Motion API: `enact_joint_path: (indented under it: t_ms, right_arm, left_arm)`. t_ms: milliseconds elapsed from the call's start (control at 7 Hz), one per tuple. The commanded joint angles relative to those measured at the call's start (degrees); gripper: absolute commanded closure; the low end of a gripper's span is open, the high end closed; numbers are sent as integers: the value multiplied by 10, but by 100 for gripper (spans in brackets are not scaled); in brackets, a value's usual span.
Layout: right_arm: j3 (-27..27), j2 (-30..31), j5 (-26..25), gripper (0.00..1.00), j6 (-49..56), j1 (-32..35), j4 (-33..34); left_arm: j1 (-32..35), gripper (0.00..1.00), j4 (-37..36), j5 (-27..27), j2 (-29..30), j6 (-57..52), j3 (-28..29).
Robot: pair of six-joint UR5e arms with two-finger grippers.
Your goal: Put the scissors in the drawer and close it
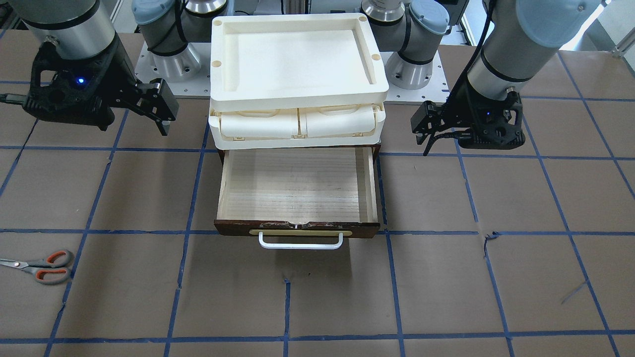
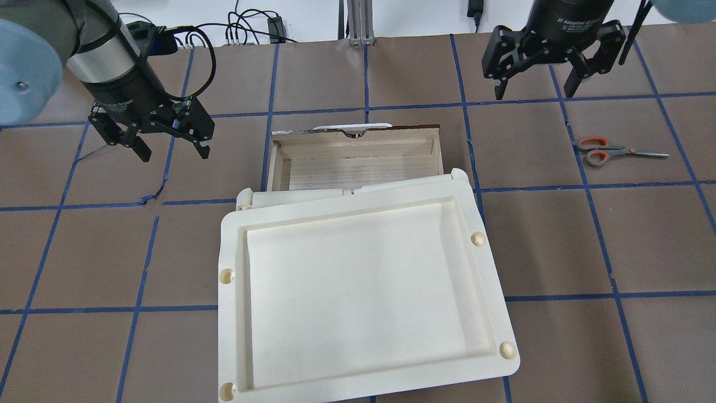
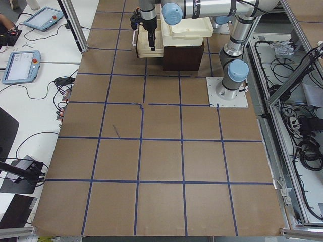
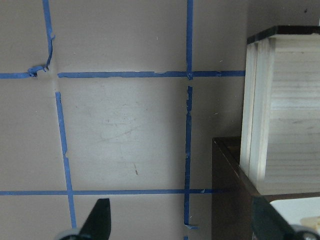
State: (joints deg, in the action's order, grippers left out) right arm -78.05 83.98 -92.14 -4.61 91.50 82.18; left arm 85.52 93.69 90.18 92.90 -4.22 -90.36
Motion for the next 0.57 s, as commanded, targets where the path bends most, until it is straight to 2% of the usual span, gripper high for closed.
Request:
enact_joint_path:
  t_ms: [0,143,429]
  right_arm:
    - [-8,-3,-1,0,8,-4,1]
    - [-20,-10,-2,0,100,-16,23]
    - [-59,-40,0,0,301,-87,71]
  left_arm:
    - [0,0,0,0,0,0,-1]
    - [0,0,-1,0,0,0,-1]
    - [0,0,0,0,-1,0,-1]
